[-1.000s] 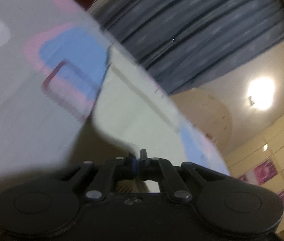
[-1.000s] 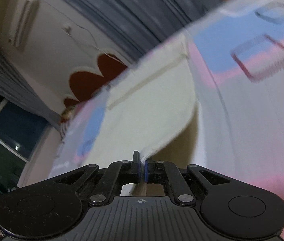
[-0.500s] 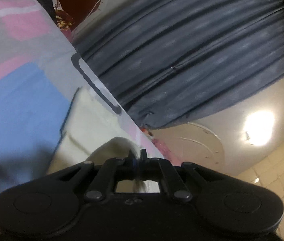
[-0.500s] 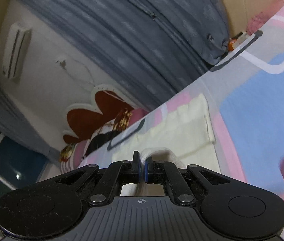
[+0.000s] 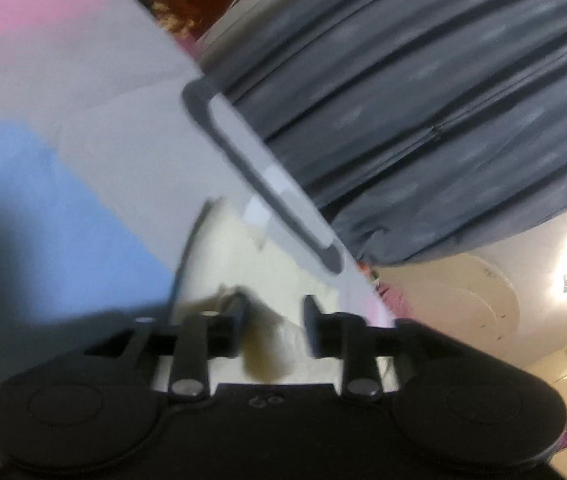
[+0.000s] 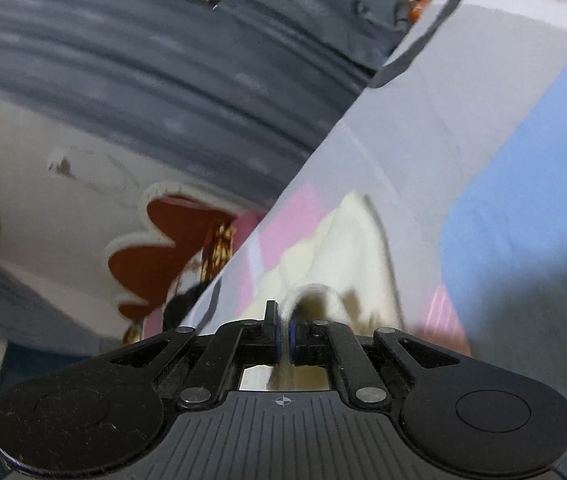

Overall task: Fold small clothes
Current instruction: 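Grasp the hem with both grippers and lift it toward the collar, then lay the hem over the collar and open both grippers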

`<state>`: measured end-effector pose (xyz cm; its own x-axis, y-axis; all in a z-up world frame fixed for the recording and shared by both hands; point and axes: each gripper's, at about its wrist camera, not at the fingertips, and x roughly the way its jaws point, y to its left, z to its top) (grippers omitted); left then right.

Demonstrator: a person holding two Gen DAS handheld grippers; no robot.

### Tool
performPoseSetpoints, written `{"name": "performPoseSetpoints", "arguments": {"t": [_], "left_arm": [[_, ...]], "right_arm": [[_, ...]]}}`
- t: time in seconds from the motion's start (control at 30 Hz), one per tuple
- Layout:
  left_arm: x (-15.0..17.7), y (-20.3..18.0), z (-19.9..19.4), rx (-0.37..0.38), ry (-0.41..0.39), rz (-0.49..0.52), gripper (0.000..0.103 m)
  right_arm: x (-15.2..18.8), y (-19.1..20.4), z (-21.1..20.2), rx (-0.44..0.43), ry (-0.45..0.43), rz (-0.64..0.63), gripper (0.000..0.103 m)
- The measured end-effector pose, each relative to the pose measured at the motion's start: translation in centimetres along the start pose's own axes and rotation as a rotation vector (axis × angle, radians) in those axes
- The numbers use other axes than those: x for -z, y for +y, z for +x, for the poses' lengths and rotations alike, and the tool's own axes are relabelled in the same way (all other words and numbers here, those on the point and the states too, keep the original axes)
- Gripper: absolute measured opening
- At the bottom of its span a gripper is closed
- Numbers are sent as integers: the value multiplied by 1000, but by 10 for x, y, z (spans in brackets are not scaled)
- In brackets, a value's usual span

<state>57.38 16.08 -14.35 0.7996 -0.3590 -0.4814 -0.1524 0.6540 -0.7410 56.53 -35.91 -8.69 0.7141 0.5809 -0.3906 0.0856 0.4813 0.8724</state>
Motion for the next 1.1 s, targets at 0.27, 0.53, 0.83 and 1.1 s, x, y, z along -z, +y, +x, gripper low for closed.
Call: {"name": "performPoseSetpoints", "arguments": {"t": [0.27,0.53,0.83,1.1], "left_arm": [[-2,-29,-1,-83,0,408,62],[9,-43,34,-192,77,631,21],[15,-46,41,-205,-34,649,4],[48,-92,1,-129,-109,731,82]], "right_arm": [[-1,27,-13,20,-55,-328,55],[39,48,38,291,68,-706,33],[63,48,51,371,-17,-825,2],[91,63,35,313,-88,-871,38]]}}
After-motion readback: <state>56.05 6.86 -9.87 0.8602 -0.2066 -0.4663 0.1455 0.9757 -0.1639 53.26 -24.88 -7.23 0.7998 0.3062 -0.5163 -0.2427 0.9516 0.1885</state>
